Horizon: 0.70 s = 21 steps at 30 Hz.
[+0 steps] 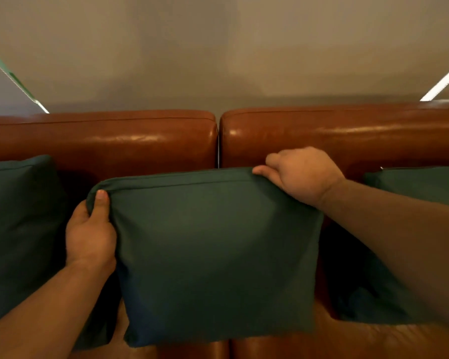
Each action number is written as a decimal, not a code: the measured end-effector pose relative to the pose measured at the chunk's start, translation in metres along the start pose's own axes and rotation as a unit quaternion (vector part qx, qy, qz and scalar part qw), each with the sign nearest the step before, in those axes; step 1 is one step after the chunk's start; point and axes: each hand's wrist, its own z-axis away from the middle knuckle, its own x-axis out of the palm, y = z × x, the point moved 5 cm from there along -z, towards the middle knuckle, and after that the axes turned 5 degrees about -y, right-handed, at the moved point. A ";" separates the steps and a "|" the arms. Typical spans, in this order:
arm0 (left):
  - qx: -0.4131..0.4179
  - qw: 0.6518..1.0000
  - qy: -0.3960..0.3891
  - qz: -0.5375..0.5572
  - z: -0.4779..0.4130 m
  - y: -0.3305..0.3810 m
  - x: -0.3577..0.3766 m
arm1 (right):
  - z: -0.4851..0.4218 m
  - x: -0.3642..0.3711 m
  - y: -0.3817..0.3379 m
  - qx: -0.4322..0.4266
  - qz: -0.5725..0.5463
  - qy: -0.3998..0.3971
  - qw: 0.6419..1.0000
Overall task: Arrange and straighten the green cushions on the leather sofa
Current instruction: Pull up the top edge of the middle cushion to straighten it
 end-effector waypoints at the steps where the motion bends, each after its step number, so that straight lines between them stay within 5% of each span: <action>1: 0.000 1.000 0.006 -0.003 0.002 0.000 0.000 | -0.003 -0.005 0.001 -0.009 0.001 0.016 1.000; 11: 0.049 0.997 0.052 -0.032 0.014 0.015 -0.008 | 0.014 -0.007 -0.001 -0.039 -0.004 0.132 0.990; 14: 0.019 0.998 0.055 0.022 0.013 0.014 -0.013 | 0.012 -0.005 -0.007 -0.018 0.013 0.111 0.994; 17: -0.087 0.988 -0.052 0.119 0.025 -0.007 -0.005 | 0.013 -0.005 -0.008 0.059 0.018 0.059 0.996; 21: -0.040 0.987 -0.154 0.016 0.066 -0.027 -0.005 | 0.037 -0.011 -0.058 0.055 -0.086 0.125 0.987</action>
